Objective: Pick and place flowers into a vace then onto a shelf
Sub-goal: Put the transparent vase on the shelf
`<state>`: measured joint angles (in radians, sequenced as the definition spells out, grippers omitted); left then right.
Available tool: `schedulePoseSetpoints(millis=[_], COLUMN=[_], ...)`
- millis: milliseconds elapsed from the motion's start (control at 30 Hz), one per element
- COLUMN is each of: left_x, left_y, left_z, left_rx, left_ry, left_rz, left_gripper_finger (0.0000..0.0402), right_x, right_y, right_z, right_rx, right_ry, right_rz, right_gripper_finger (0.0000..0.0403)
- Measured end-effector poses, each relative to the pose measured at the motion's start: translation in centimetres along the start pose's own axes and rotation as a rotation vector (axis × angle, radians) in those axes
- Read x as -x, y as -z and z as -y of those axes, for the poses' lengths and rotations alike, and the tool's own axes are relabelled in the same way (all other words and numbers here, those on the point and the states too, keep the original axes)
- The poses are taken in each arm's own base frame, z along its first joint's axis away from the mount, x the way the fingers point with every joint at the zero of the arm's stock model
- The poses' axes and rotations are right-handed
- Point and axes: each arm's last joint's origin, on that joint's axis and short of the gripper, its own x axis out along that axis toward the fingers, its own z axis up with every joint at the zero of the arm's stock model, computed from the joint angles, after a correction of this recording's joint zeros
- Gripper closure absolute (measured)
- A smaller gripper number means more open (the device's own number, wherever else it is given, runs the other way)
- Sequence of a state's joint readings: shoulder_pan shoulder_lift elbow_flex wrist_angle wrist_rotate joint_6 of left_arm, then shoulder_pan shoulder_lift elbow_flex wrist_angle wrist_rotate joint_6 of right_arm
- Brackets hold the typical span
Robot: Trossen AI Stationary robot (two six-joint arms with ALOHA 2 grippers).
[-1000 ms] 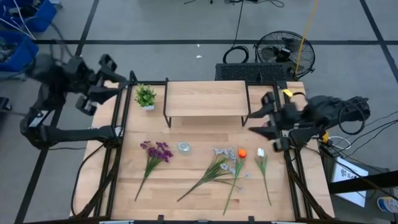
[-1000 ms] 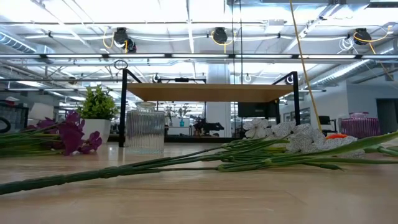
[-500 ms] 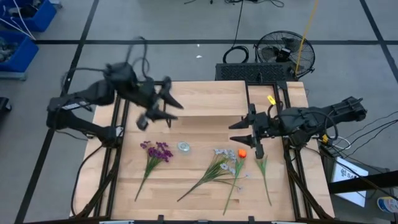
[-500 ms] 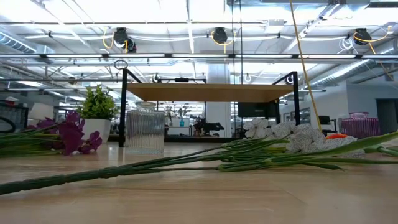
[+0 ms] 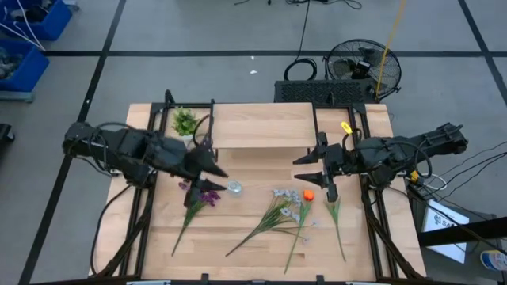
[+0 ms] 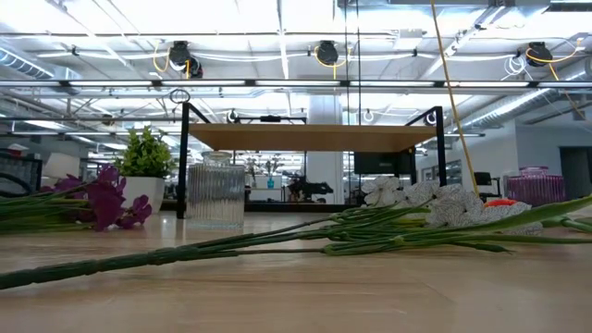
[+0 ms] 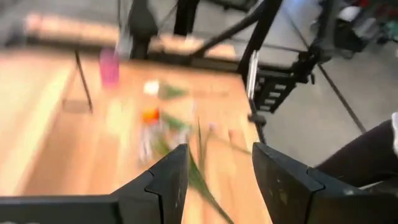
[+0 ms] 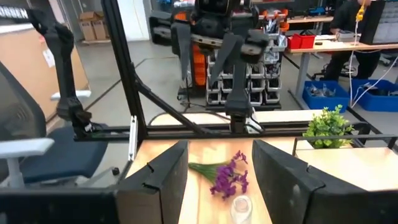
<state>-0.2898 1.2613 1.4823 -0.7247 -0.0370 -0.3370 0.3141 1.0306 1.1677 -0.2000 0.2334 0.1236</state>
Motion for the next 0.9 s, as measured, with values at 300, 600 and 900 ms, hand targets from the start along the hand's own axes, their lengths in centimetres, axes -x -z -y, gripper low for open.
schedulePoseSetpoints(millis=[300, 600, 900], left_x=[-3.0, -6.3, -8.9], left_y=[4.3, 6.7, 9.8], left_z=[2.7, 3.5, 1.1], left_rx=[0.300, 0.296, 0.491], left_ry=[-0.070, -0.194, -0.586], left_rz=[-0.333, -0.485, -0.761], left_gripper_finger=[0.0218, 0.0218, 0.0218], right_x=[-0.9, -1.8, -2.0], right_y=[2.1, 4.3, 5.2], right_z=[0.0, 0.1, 0.2], right_rx=[0.070, 0.063, 0.056], right_ry=[0.000, -0.007, -0.011], right_rz=[0.009, 0.088, 0.112], right_gripper_finger=[0.0232, 0.0232, 0.0232])
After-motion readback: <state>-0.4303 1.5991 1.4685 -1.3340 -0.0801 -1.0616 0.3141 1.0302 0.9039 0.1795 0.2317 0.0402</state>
